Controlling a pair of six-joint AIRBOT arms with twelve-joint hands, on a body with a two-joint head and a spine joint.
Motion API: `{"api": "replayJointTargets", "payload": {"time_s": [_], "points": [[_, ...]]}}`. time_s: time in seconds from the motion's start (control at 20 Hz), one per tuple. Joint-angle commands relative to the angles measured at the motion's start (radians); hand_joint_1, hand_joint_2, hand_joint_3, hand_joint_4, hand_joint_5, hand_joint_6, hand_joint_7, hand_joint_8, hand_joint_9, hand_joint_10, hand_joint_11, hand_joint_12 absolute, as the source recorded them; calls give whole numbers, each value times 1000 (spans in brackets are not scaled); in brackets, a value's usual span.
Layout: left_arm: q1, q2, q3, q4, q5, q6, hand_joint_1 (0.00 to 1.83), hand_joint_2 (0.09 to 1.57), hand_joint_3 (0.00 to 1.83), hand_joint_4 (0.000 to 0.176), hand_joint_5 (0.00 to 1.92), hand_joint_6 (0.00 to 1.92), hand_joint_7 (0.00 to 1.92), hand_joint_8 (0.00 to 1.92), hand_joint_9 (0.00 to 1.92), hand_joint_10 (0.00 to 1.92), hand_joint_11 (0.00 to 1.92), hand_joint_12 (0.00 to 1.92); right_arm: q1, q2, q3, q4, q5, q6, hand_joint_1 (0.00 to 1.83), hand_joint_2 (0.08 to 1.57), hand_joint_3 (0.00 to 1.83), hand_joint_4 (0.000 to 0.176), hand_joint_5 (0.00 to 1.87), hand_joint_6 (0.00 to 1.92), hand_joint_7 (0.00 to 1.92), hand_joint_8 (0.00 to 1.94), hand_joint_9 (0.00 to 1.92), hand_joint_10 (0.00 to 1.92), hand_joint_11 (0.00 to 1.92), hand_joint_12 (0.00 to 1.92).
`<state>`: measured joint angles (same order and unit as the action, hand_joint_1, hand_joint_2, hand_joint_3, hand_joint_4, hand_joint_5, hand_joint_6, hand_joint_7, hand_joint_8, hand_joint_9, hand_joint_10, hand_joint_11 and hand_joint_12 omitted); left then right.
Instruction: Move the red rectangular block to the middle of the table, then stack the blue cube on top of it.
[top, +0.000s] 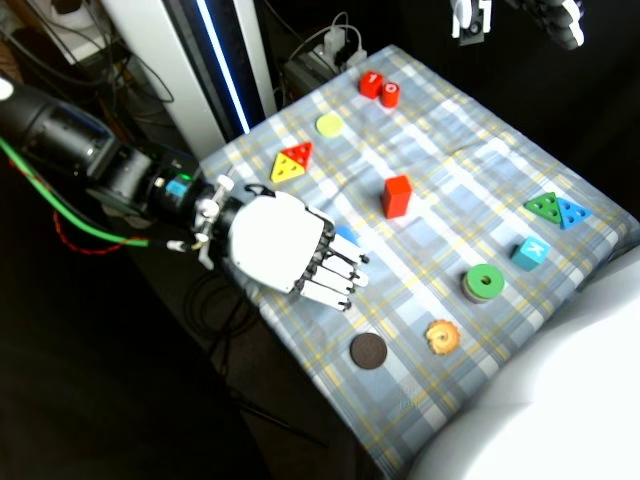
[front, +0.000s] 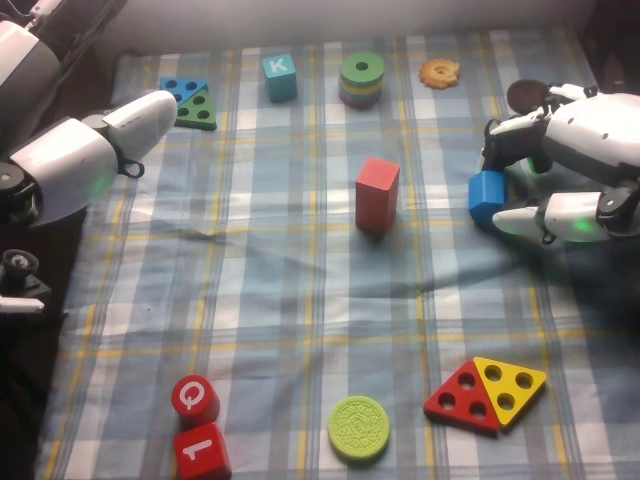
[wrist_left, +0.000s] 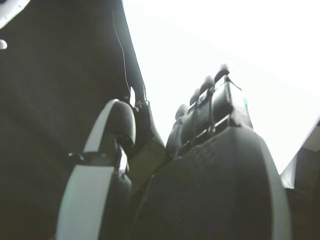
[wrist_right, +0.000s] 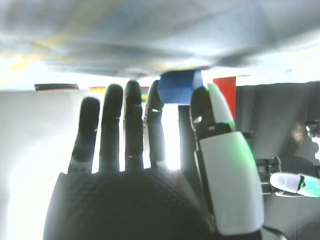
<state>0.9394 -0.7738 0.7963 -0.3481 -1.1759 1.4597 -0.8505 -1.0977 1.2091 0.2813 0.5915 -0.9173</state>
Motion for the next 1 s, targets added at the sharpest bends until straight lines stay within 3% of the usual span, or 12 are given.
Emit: {"api": "replayJointTargets", "payload": {"time_s": [0.0,0.15,0.3,0.55,0.6,0.65,0.7,0.75,0.8,0.85,0.9,0.95], "points": [[-5,6,-3,18,-132,-9,898,1452,5,61,0,0,0,0,0,0,0,0,-3,-17,1,-3,35,0,1174,1239,2,0,754,1197,780,1522,388,1794,6,1921],[-1,7,-3,17,-137,-11,814,1457,6,63,0,0,0,0,0,0,0,0,11,-5,-11,-31,45,0,1169,1260,2,0,731,1207,734,1602,357,1908,62,1921],[0,7,-3,16,-138,-11,890,1448,0,57,0,0,0,0,0,0,0,0,42,35,-48,-89,71,0,1170,1285,1,0,716,1204,670,1710,313,1921,202,1921],[5,7,0,7,-138,-11,814,1453,2,49,0,0,0,0,0,0,0,0,105,82,-88,-227,96,53,1108,1315,0,0,734,1372,531,1679,172,1824,52,1921],[6,7,1,5,-138,-11,813,1448,0,52,0,0,0,0,0,0,0,0,127,84,-88,-263,96,72,1123,1311,0,0,753,1309,525,1725,206,1847,130,1921],[8,7,2,2,-138,-11,847,1443,0,40,9,3,0,0,0,0,0,0,145,84,-90,-285,96,73,1156,1296,0,0,772,1202,571,1757,295,1853,215,1921],[10,7,2,-1,-138,-11,877,1436,0,34,24,8,0,0,0,0,0,0,161,84,-90,-301,96,73,1151,1290,0,0,782,1200,573,1735,283,1782,112,1921],[12,7,3,-4,-138,-11,904,1432,0,41,28,7,0,0,0,0,0,0,173,84,-90,-310,96,73,1146,1266,0,0,802,1209,633,1605,355,1590,97,1921],[14,7,4,-7,-138,-11,954,1422,0,29,53,15,0,0,0,0,0,0,190,84,-89,-323,96,73,1183,1262,0,0,717,1178,748,1607,618,1662,462,1921],[15,6,4,-8,-138,-11,949,1424,0,32,67,17,0,0,0,0,0,0,207,84,-88,-338,95,73,1192,1259,0,0,695,1172,780,1594,746,1636,670,1921],[15,6,5,-9,-138,-11,948,1426,0,36,76,20,0,0,0,0,0,0,218,83,-88,-350,95,73,1200,1253,0,0,690,1149,805,1573,857,1646,740,1921],[15,3,7,-10,-137,-11,922,1427,0,46,74,16,0,0,0,0,0,0,234,77,-88,-364,95,73,1201,1248,0,0,690,1170,818,1541,797,1602,685,1920]]}}
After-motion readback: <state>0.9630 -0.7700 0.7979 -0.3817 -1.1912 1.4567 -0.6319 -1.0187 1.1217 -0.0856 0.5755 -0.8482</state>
